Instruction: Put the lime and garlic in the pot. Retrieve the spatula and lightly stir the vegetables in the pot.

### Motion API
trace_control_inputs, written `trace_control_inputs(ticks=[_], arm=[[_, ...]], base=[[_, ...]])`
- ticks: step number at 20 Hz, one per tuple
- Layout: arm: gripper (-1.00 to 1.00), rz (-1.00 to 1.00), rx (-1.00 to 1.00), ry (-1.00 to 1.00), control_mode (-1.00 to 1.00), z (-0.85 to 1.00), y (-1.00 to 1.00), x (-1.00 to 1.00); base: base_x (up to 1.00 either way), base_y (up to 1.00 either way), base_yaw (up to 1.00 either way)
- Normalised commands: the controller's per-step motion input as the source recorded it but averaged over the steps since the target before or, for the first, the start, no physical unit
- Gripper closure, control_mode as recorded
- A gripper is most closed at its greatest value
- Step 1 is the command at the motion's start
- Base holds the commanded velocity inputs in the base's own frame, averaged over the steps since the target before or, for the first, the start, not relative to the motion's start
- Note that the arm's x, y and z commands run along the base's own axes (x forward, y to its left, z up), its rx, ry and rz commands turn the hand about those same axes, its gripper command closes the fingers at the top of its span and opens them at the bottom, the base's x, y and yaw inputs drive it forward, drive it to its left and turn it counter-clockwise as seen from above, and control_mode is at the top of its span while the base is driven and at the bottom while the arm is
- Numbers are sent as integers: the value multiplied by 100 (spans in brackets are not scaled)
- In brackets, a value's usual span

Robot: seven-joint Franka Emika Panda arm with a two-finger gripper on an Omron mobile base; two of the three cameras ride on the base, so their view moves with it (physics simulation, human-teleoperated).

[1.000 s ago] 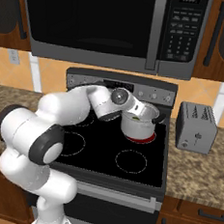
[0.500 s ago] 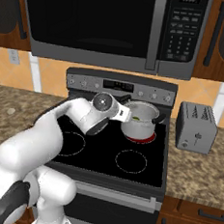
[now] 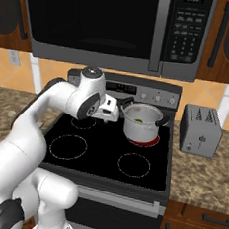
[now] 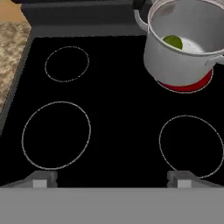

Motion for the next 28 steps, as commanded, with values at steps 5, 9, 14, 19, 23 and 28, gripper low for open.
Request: trace_control_inputs(ticks=[5,9,14,19,23,28], arm=[[-100,7,-6,14,-100,1,31,-87],[-100,3,-3,-13,-100,17,46,-54],[-100,13,-1,-13,-100,22,17,-44],[-100,1,0,0,-100,0,0,0],[-100,1,-1,0,-100,-9,88,-1],[-100,1,-4,0,-100,-19,100,0]], base=[[0,0,0],[0,0,0],[0,0,0],[0,0,0],[0,0,0],[0,0,0]])
